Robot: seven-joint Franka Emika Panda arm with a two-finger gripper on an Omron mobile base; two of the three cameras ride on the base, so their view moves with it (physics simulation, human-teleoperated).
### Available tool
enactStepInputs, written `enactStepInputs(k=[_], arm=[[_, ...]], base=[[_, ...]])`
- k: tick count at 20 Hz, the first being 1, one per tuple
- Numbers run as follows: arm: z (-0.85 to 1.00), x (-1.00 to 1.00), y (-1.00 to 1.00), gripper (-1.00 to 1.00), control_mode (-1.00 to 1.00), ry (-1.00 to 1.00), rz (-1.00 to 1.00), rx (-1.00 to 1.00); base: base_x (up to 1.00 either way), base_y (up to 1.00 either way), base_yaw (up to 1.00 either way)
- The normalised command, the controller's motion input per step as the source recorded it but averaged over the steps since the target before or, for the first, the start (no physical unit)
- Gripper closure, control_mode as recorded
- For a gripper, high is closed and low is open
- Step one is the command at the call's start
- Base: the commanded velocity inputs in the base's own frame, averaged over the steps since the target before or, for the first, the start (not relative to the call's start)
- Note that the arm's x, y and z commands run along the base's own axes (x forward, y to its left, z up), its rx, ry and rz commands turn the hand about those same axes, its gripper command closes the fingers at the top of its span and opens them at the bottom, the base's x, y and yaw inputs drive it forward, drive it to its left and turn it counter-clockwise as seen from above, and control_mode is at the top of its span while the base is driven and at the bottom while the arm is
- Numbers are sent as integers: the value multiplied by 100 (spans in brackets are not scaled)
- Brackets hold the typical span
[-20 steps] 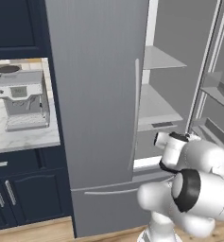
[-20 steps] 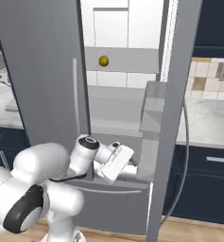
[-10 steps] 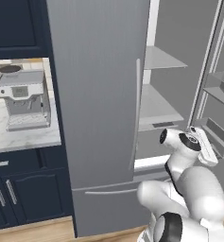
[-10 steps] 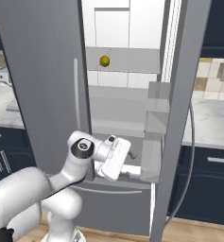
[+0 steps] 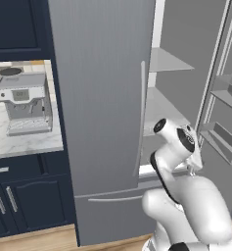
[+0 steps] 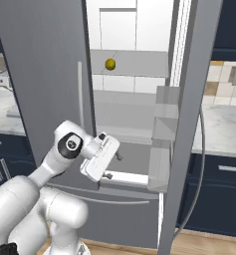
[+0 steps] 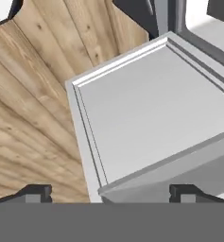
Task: Retrieve a lemon from the fridge and place it on the cutting board with the fish.
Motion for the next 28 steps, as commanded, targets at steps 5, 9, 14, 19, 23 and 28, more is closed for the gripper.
enactStepInputs(k=[5,9,14,19,23,28], arm=[[-5,61,35,-100,-100,-27,-42,62],[-8,83,52,-100,-100,-27,-51,34],[1,46,58,-100,-100,-39,-55,28],[19,0,61,-100,-100,-40,-54,22],[54,0,58,-100,-100,-26,-48,13],[47,0,33,-100,-100,-22,-36,8]], base=[[0,0,0],[0,0,0],[0,0,0],[0,0,0],[0,0,0],[0,0,0]])
